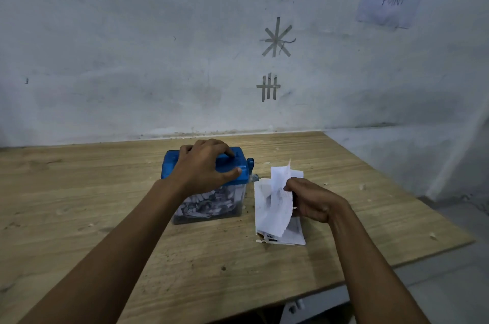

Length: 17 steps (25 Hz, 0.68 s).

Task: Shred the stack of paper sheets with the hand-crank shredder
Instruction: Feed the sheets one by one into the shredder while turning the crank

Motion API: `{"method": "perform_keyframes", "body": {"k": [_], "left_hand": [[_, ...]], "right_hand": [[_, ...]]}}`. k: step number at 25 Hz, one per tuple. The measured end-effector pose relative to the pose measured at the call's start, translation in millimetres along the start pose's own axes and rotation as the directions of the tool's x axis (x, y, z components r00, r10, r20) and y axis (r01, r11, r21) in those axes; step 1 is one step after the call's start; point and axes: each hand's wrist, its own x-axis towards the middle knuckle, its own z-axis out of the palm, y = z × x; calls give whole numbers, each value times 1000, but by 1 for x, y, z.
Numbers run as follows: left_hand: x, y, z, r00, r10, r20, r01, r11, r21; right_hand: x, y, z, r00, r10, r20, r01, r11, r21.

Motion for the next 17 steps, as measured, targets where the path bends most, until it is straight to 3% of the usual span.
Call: {"method": "perform_keyframes", "body": {"k": [8,14,17], "left_hand": [[-2,3,-3,1000,-15,1,15,1000,-19],[-1,4,-6,1000,-20,4,20,999,-31],[0,2,-4,998,-57,-7,55,987,-151]], "right_hand": [[-1,-6,3,999,-14,30,14,1000,-7],[-16,-40,-1,950,-295,-102,292,955,-41],[-23,-62,3,893,-420,-159,418,907,-47]]}}
